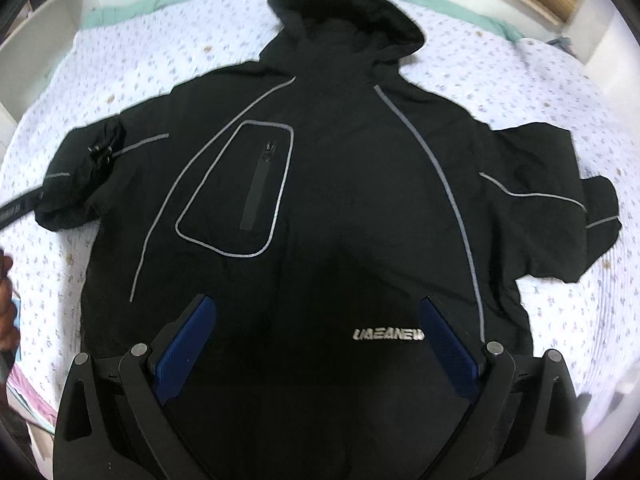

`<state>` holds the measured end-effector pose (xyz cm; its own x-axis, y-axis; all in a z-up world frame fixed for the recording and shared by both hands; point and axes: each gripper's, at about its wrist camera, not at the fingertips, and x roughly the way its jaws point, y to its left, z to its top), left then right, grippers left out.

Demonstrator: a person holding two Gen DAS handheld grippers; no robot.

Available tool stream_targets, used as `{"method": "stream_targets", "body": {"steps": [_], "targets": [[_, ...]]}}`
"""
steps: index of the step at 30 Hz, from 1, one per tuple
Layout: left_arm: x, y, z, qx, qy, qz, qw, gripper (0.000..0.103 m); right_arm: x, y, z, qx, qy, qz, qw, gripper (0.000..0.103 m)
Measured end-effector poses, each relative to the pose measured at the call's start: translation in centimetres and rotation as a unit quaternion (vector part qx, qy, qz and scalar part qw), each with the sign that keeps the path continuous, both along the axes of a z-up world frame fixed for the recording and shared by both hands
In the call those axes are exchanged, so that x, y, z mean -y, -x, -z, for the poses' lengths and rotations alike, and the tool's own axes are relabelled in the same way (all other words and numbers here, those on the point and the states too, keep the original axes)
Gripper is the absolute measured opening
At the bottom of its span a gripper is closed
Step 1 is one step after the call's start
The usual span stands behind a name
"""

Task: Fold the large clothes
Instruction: 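Grasp the jacket sleeve cuff with the left gripper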

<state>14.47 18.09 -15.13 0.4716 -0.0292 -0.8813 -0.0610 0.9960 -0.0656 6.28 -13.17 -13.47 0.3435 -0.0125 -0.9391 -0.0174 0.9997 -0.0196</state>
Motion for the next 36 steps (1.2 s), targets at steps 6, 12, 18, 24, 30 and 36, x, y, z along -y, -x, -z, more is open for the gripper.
{"method": "stream_targets", "body": {"steps": [6, 12, 18, 24, 30, 36], "targets": [[-0.1, -3.5, 3.9, -0.027, -0.009, -0.001, 0.9996, 0.097, 0.0, -2.1, 2.7, -0.034, 0.006, -0.010, 0.999, 0.102], [0.7, -4.8, 6.4, -0.034, -0.062, -0.010, 0.9975, 0.090, 0.0, -3.5, 3.9, -0.044, 0.012, -0.014, 0.999, 0.102], [2.5, -5.0, 5.5, -0.021, -0.111, -0.004, 0.9936, 0.032, 0.3, -3.9, 3.9, -0.041, 0.004, -0.007, 0.999, 0.102], [4.6, -3.3, 1.3, 0.018, -0.115, 0.005, 0.9932, 0.031, 0.8, -3.2, 2.7, -0.023, 0.012, 0.006, 1.000, 0.102], [10.3, -1.0, -5.0, 0.082, -0.121, 0.065, 0.9871, 0.031, 2.9, -2.5, 1.0, 0.001, -0.003, 0.032, 0.999, 0.102], [17.9, 0.6, -6.7, 0.101, -0.070, 0.146, 0.9816, 0.031, 6.1, -1.4, 0.1, 0.015, -0.006, 0.068, 0.998, 0.102]]}}
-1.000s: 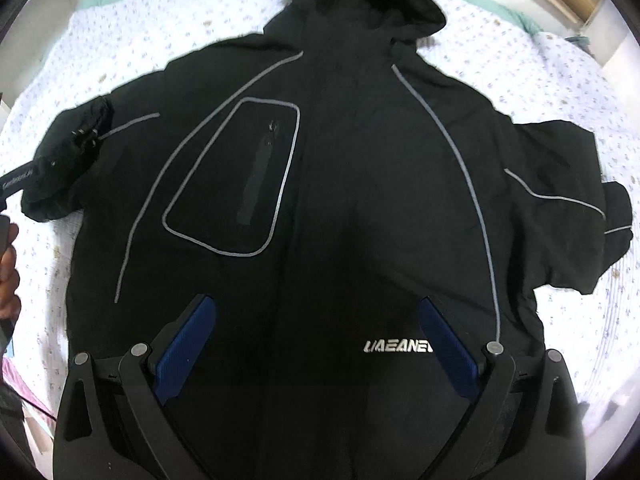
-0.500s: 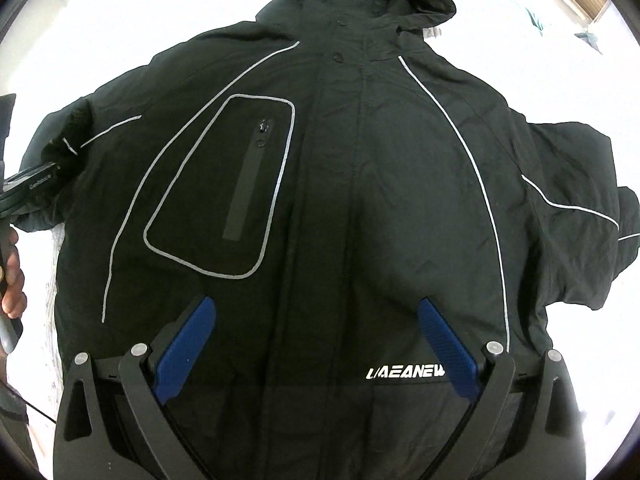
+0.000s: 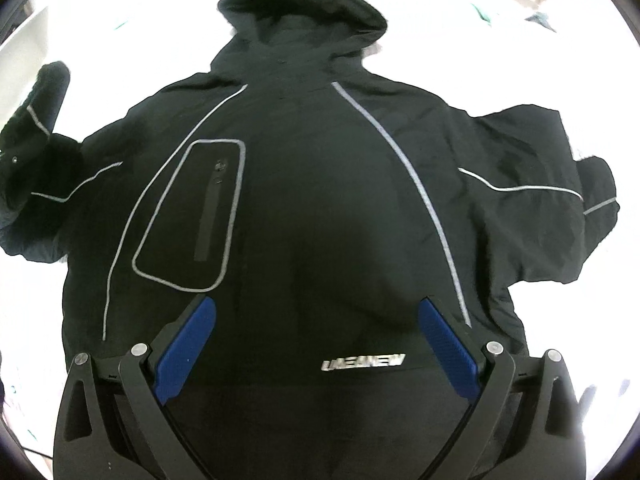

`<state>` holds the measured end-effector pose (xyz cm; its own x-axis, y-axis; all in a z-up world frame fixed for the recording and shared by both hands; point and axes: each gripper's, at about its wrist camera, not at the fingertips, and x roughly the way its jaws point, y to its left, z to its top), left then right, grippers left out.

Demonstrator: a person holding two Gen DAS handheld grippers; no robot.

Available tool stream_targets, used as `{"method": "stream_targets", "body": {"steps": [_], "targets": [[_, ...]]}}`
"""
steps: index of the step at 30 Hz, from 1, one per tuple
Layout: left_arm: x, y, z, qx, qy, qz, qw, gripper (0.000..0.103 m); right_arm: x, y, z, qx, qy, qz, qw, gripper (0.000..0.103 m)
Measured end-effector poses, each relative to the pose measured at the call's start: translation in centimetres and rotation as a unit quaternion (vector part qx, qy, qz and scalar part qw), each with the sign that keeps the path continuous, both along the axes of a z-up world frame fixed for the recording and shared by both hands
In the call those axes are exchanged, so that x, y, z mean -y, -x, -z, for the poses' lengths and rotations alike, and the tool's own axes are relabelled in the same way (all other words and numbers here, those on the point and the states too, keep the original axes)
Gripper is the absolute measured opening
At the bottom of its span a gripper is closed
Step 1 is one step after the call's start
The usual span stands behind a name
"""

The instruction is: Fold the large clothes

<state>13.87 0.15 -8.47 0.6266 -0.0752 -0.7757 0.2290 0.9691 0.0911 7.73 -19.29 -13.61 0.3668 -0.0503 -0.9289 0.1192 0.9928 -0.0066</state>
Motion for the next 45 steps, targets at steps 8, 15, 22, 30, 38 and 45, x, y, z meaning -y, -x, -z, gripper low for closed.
{"method": "stream_targets", "body": {"steps": [8, 15, 22, 30, 38, 45], "targets": [[11.1, -2.8, 3.7, -0.043, 0.008, 0.107, 0.9933, 0.031, 4.5, 0.7, 1.5, -0.011, -0.009, 0.058, 0.998, 0.102], [13.3, -6.8, 14.2, -0.203, 0.071, 0.121, 0.9689, 0.043, 8.2, 1.2, 4.0, -0.035, -0.013, 0.099, 0.994, 0.102], [9.8, -8.5, 13.6, -0.279, 0.227, 0.139, 0.9227, 0.066, 7.9, -0.1, 4.5, -0.022, -0.071, 0.042, 0.996, 0.102], [2.3, -7.0, 9.9, -0.254, 0.286, 0.085, 0.9201, 0.066, 4.2, -3.7, 4.9, -0.009, -0.153, -0.031, 0.988, 0.098], [-5.1, -5.0, 8.7, -0.210, 0.257, -0.006, 0.9432, 0.066, 2.9, -8.6, 8.0, -0.019, -0.217, -0.011, 0.976, 0.090], [-7.0, -5.3, 8.2, -0.190, 0.238, -0.039, 0.9518, 0.066, 0.1, -10.9, 7.9, -0.008, -0.212, -0.048, 0.976, 0.032]]}}
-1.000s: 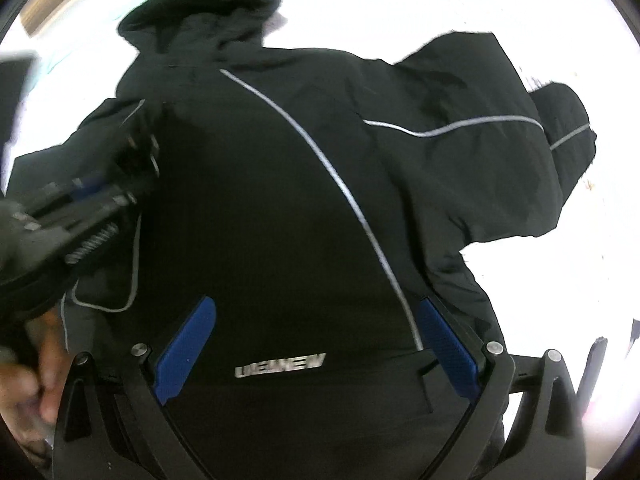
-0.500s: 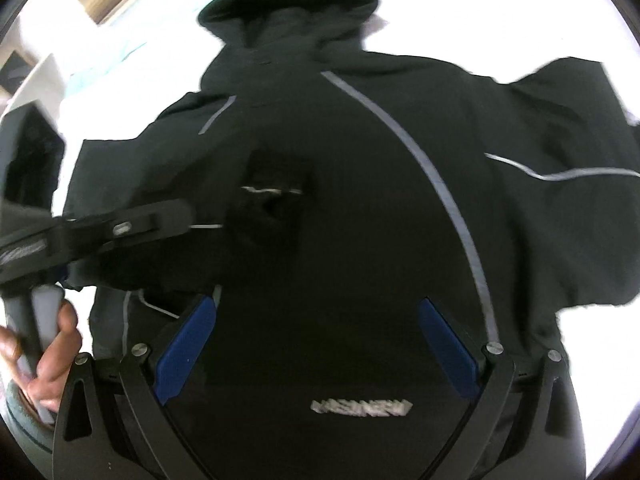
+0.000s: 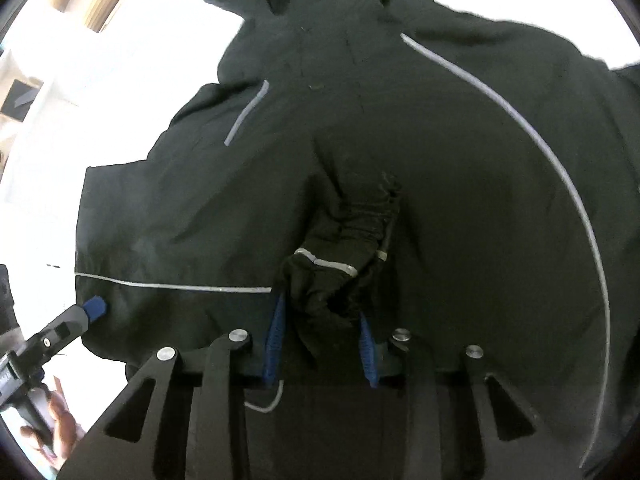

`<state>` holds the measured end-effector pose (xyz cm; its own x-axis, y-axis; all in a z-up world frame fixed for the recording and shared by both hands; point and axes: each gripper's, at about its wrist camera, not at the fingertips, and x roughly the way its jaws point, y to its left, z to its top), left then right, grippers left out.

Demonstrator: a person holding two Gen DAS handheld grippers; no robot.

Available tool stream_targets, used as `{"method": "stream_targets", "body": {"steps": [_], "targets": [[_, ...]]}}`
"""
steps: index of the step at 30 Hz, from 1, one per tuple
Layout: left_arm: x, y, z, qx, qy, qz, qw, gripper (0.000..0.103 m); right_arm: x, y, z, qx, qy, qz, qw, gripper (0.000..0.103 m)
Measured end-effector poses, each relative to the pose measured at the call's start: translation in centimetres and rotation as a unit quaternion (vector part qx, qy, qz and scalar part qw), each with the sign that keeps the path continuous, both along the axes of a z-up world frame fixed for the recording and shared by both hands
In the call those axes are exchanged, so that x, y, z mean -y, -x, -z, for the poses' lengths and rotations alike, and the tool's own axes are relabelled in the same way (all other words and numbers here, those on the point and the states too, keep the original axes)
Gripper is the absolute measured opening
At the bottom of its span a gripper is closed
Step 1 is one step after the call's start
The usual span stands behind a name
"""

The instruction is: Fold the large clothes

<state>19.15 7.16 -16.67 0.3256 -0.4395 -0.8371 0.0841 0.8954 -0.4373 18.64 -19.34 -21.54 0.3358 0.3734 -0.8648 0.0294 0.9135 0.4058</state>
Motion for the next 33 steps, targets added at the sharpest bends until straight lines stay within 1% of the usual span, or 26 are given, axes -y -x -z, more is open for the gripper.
{"method": "stream_targets", "body": {"steps": [2, 4, 8, 11, 14, 15, 17, 19, 23, 24, 27, 30, 31, 32, 33], "targets": [[-0.3, 0.1, -0.8, 0.014, -0.010, 0.000, 0.9998, 0.066, -0.3, 1.0, -2.3, 0.035, 0.034, -0.009, 0.999, 0.031], [-0.2, 0.2, -2.0, 0.034, -0.028, -0.001, 0.9990, 0.066, 0.1, 1.6, -4.0, 0.060, 0.056, -0.005, 0.997, 0.030], [-0.1, -0.2, -3.7, 0.062, -0.040, -0.004, 0.9973, 0.066, 3.1, 2.7, -7.7, 0.103, 0.093, 0.022, 0.990, 0.030], [0.3, -0.9, -3.6, 0.066, -0.044, -0.003, 0.9969, 0.066, 5.8, 3.6, -9.5, 0.122, 0.120, 0.050, 0.984, 0.030], [1.0, -1.8, -2.1, 0.054, -0.043, 0.001, 0.9976, 0.066, 9.3, 4.4, -10.3, 0.126, 0.146, 0.084, 0.978, 0.030], [1.3, -2.1, -1.4, 0.048, -0.043, 0.002, 0.9979, 0.066, 10.7, 4.6, -10.1, 0.121, 0.153, 0.097, 0.976, 0.030], [2.1, -2.8, 0.2, 0.036, -0.051, 0.006, 0.9980, 0.066, 13.0, 4.9, -9.1, 0.099, 0.148, 0.115, 0.977, 0.030], [3.1, -3.5, 2.4, 0.020, -0.077, 0.013, 0.9968, 0.066, 14.6, 5.1, -7.3, 0.071, 0.143, 0.131, 0.978, 0.030], [4.2, -4.5, 6.9, -0.006, -0.123, 0.018, 0.9922, 0.066, 15.3, 4.7, -2.0, 0.013, 0.148, 0.139, 0.979, 0.030], [4.4, -4.5, 7.3, -0.008, -0.135, 0.020, 0.9906, 0.066, 15.2, 4.6, -1.1, 0.003, 0.150, 0.139, 0.979, 0.030], [5.3, -4.7, 7.9, -0.005, -0.168, 0.024, 0.9855, 0.068, 15.3, 4.6, 1.2, -0.018, 0.156, 0.137, 0.978, 0.030], [5.8, -4.9, 7.4, -0.006, -0.183, 0.031, 0.9825, 0.068, 15.7, 4.3, 1.4, -0.026, 0.146, 0.135, 0.980, 0.034], [5.7, -4.8, 6.9, -0.005, -0.181, 0.032, 0.9829, 0.068, 15.9, 4.4, 1.1, -0.028, 0.144, 0.135, 0.980, 0.035], [5.6, -4.8, 6.2, -0.003, -0.171, 0.033, 0.9847, 0.068, 15.9, 4.5, 0.3, -0.022, 0.142, 0.134, 0.981, 0.036], [5.2, -4.5, 5.0, 0.004, -0.148, 0.034, 0.9883, 0.068, 15.7, 4.6, -0.7, -0.011, 0.144, 0.134, 0.980, 0.040]]}}
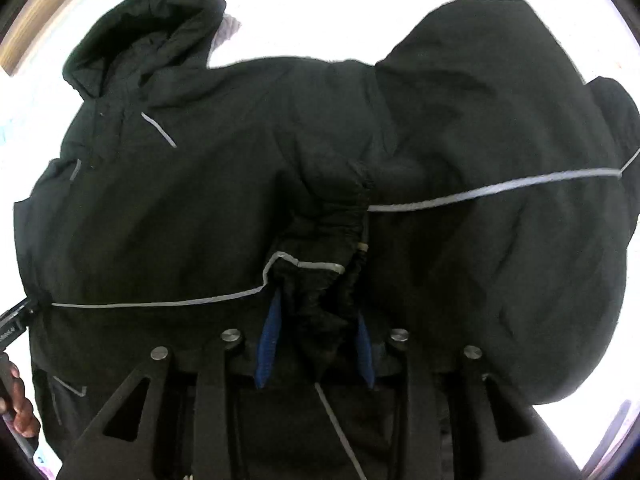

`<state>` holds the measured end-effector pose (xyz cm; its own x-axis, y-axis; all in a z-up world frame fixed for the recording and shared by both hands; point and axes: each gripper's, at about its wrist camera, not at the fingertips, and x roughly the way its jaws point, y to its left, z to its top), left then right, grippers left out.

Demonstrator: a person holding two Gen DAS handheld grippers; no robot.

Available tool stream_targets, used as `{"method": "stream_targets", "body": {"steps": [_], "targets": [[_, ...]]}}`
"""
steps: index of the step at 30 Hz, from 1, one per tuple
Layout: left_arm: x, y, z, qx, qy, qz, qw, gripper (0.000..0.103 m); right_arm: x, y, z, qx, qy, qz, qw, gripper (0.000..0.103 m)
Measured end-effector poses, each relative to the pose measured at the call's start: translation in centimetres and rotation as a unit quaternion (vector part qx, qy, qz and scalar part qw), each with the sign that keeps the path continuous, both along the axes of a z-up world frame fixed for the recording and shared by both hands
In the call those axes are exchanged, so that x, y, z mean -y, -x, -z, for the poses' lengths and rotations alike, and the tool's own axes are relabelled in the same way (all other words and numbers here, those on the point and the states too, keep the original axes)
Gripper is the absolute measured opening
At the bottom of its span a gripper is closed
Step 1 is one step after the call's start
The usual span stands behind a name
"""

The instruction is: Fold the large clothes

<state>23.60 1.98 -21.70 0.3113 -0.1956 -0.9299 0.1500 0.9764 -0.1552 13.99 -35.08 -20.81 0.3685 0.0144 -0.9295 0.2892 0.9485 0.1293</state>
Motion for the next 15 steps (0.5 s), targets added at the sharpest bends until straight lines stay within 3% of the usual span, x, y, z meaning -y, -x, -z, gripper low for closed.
{"method": "stream_targets", "body": {"steps": [2, 3, 5, 8, 11, 13, 15], "targets": [[-0.9, 0.4, -2.5, 0.025, 0.030, -0.004, 0.9992, 0.068, -0.4, 1.1, -3.3, 0.047, 0.026, -0.005, 0.999, 0.054], [-1.2, 0.4, -3.3, 0.034, 0.035, -0.006, 0.9988, 0.068, -0.7, 1.5, -4.6, 0.068, 0.038, -0.008, 0.997, 0.066], [-2.1, 0.0, -4.5, 0.050, 0.035, -0.014, 0.9980, 0.068, -1.5, 1.8, -6.8, 0.103, 0.065, -0.017, 0.992, 0.070], [-3.0, -1.6, -3.8, 0.046, 0.020, -0.028, 0.9984, 0.068, -3.1, 0.7, -7.0, 0.105, 0.059, -0.048, 0.992, 0.069], [-3.3, -2.8, -1.1, 0.019, 0.004, -0.040, 0.9990, 0.068, -5.0, -0.8, -3.8, 0.066, 0.059, -0.066, 0.994, 0.056], [-3.1, -3.9, 1.9, -0.029, -0.039, -0.043, 0.9979, 0.068, -5.6, -1.3, -1.6, 0.040, 0.051, -0.062, 0.996, 0.045], [-2.2, -4.0, 2.6, -0.032, -0.086, -0.035, 0.9952, 0.069, -5.4, -0.8, 0.2, 0.026, 0.042, -0.052, 0.997, 0.040]]}}
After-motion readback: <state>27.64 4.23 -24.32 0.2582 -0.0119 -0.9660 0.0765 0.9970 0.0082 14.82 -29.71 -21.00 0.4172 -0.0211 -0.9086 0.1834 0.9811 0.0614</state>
